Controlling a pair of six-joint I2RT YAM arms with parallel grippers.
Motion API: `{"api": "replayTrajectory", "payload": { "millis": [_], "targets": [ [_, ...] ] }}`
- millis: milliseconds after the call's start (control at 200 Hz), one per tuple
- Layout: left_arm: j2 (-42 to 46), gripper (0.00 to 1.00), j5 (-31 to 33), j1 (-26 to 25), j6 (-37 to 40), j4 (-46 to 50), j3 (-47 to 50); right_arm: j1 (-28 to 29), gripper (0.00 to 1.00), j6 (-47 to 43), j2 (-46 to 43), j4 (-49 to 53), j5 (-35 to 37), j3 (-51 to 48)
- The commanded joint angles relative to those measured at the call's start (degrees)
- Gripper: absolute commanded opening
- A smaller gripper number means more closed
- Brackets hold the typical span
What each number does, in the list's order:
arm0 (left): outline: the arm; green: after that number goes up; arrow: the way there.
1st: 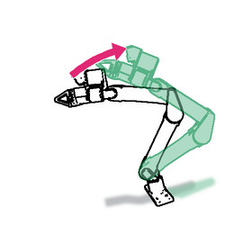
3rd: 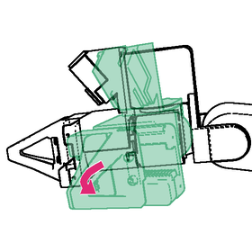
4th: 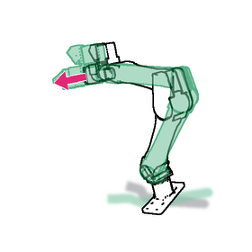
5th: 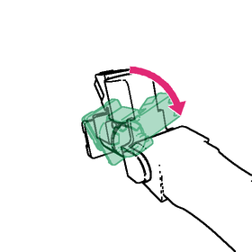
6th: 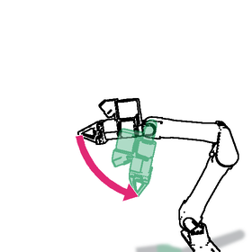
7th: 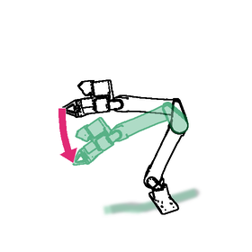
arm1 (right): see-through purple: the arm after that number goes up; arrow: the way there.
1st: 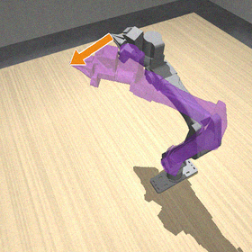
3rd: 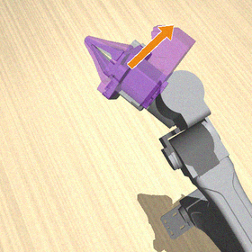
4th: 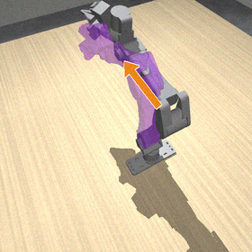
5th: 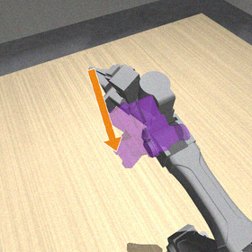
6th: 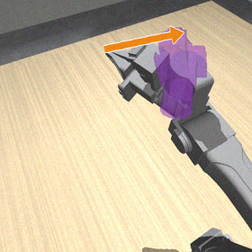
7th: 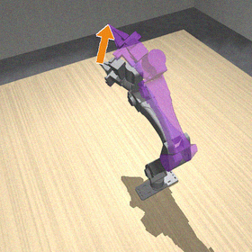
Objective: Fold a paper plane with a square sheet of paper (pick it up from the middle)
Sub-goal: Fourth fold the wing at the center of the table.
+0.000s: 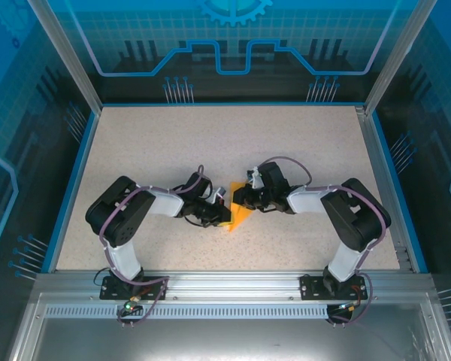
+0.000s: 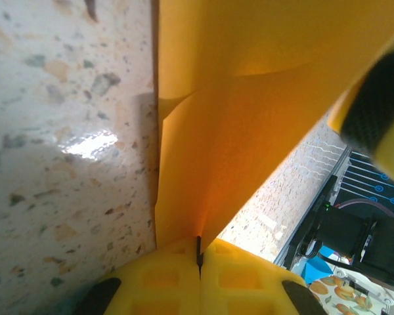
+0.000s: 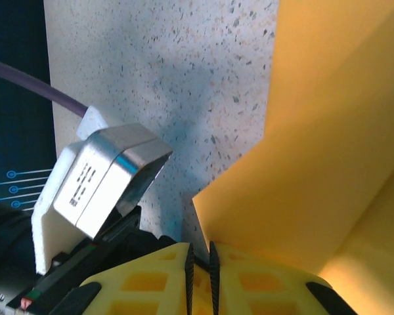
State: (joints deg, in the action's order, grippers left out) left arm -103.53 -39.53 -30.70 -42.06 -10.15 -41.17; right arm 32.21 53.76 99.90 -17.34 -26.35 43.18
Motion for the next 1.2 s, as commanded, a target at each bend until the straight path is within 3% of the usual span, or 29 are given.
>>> {"api": "replayTrajectory", "payload": {
  "millis": [0, 1195],
  "targets": [
    [-2.1, 0.04, 0.7, 0.5, 0.6, 3.6, -0.8, -0.5, 0.17, -1.2, 2.6, 0.5, 0.2, 1.8],
    [-4.5, 0.07, -0.3, 0.7, 1.5, 4.6, -0.8, -1.2, 0.15, -2.1, 7.0, 7.0, 7.6, 0.9]
  ]
}}
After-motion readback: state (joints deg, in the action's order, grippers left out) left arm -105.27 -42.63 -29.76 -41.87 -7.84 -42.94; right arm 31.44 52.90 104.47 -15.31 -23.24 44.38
